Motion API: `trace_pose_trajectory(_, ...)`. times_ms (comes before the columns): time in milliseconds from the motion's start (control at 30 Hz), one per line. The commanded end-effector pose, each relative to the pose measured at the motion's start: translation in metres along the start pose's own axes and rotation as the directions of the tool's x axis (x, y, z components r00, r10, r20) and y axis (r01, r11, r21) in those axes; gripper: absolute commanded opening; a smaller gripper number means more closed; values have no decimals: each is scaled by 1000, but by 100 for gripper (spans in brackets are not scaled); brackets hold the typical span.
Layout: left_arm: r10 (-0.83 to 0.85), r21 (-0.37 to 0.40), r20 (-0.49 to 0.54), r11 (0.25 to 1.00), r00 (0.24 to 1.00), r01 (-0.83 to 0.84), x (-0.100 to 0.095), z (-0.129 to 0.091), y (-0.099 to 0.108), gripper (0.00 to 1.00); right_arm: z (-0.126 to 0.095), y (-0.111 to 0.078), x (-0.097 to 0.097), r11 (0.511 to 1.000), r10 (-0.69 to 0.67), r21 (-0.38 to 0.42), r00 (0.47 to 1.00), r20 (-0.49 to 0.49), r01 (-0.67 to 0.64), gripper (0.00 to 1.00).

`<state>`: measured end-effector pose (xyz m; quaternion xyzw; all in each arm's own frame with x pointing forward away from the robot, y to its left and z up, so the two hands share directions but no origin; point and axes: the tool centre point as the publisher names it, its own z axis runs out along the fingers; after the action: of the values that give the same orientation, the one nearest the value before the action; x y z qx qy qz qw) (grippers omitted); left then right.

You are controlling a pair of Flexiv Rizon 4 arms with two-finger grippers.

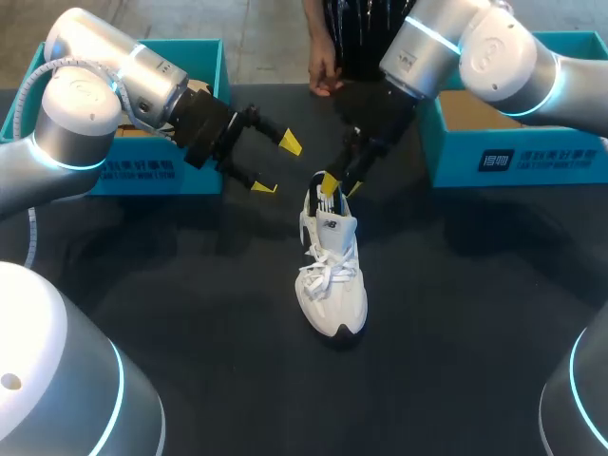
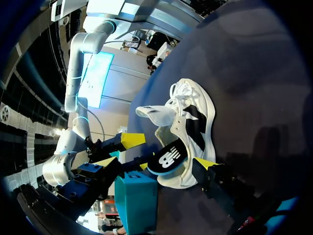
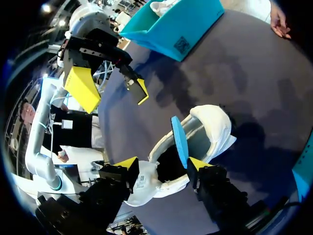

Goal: Take the shoe out of the shoebox, open the shoe tongue, remove and reinsert the insole, then place the shoe into the shoebox

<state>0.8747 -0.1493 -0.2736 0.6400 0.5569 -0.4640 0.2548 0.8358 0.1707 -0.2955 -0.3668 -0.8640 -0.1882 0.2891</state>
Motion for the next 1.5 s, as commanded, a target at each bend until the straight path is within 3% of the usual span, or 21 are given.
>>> trace_pose_trajectory(33,1,-3,-3,1000,1000,-1,0,0,-1,100,-4,-6,4,1000,2,-25,1000,11,-2,55)
trace_pose_trajectory(367,1,-3,-3,1000,1000,-1,0,0,-1,100,-14,-6,7,997,7,-73,1000,15,-6,49)
trace_pose_trajectory(633,1,-3,-3,1000,1000,-1,0,0,-1,100,-11,-4,8,991,5,-133,1000,1,-4,36)
trace_pose_trajectory(700,1,-3,-3,1000,1000,-1,0,0,-1,100,-10,-3,10,987,3,-161,1000,8,-2,24)
trace_pose_trajectory(767,1,-3,-3,1000,1000,-1,0,0,-1,100,-10,-3,10,986,8,-168,1000,3,-7,3)
trace_pose_trajectory(800,1,-3,-3,1000,1000,-1,0,0,-1,100,-8,-3,9,984,12,-176,1000,-2,-12,0)
trace_pose_trajectory(1000,1,-3,-3,1000,1000,-1,0,0,-1,100,-15,-5,12,975,-1,-221,1000,-9,-1,0)
trace_pose_trajectory(1500,1,-3,-3,1000,1000,-1,0,0,-1,100,-15,-5,12,975,-1,-221,1000,-9,-1,0)
